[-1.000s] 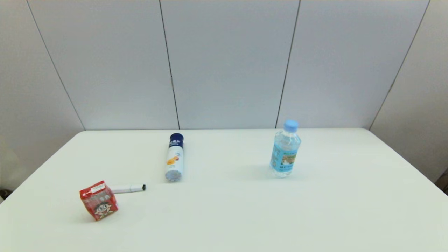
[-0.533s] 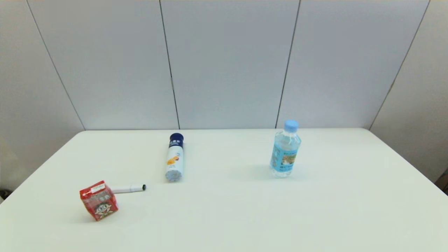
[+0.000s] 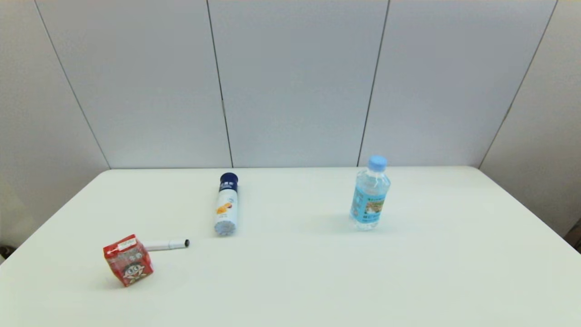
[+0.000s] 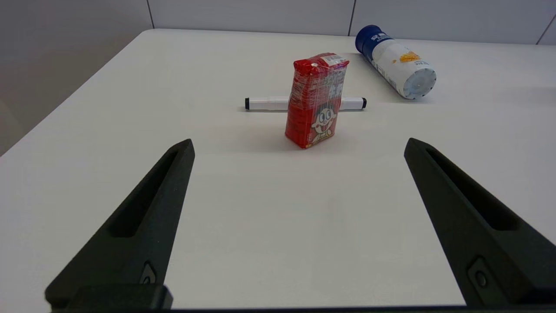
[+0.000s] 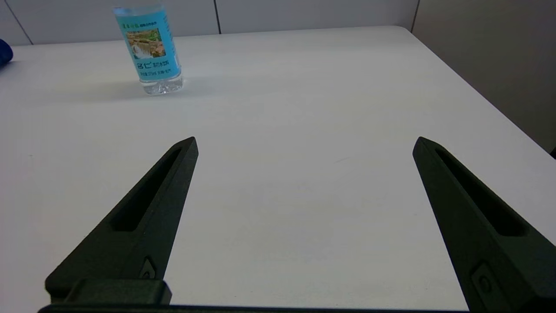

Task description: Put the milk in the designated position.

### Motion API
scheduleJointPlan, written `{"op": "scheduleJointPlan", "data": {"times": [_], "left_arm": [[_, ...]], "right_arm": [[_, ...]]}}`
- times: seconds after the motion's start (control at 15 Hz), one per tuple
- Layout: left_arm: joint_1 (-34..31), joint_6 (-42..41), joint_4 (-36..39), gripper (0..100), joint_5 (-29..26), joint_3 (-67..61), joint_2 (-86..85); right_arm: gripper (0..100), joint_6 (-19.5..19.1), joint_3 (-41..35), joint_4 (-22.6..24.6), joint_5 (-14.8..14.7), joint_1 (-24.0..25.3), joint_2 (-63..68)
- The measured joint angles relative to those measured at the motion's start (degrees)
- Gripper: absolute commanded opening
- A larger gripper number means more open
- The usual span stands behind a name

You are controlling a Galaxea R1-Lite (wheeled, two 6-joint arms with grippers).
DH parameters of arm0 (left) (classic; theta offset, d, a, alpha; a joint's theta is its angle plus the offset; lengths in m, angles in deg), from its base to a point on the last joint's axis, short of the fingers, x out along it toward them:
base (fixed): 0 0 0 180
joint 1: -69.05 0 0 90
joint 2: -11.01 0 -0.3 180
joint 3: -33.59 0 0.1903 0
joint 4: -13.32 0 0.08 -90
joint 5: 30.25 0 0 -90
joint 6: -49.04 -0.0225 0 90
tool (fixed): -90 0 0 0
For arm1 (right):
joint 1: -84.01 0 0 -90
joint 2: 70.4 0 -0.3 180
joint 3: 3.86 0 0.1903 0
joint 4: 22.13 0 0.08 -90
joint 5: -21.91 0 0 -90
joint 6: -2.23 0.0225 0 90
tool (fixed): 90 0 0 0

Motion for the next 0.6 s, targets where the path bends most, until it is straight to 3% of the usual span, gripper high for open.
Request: {"op": "scheduleJointPlan", "data": {"times": [0.6], "left_arm": [[0.00, -0.02, 0.00, 100, 0.00, -0.02, 0.01]], "right_arm": [[100, 0.11, 0.00, -0.06, 0.02, -0.02, 0.00]]}}
